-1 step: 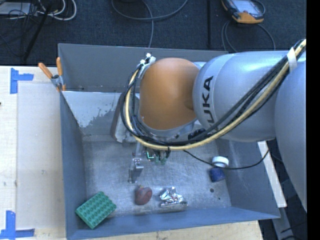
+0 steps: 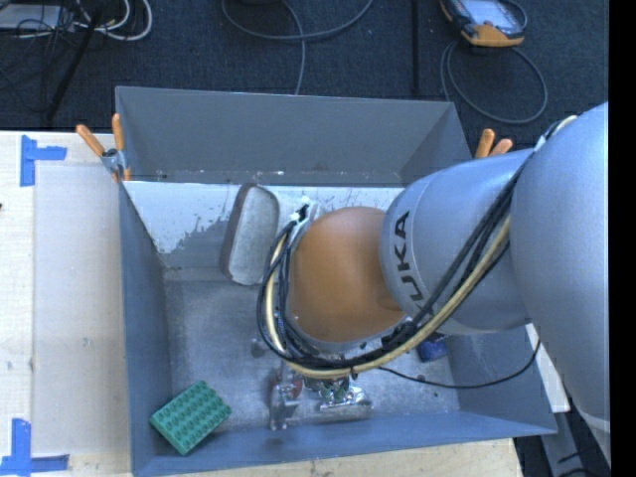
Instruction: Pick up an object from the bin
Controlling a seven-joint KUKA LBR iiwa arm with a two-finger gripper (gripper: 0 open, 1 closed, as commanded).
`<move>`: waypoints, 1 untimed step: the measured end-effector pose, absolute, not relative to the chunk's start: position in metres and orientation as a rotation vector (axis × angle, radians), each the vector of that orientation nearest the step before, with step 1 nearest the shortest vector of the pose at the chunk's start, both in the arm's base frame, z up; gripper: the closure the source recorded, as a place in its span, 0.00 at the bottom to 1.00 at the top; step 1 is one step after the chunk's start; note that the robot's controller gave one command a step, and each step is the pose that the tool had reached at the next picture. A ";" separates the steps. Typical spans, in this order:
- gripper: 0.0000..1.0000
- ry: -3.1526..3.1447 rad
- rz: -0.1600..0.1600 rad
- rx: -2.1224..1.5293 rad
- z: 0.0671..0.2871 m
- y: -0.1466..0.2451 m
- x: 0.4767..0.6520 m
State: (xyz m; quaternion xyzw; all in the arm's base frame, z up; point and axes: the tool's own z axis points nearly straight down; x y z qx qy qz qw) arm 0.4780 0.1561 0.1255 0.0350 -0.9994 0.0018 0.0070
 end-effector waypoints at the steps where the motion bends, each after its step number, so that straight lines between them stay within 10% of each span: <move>1: 0.00 -3.147 -0.006 0.210 0.072 0.225 0.477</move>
Offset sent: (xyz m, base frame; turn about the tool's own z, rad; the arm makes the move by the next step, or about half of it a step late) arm -0.0044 0.0663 -0.0535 -0.0607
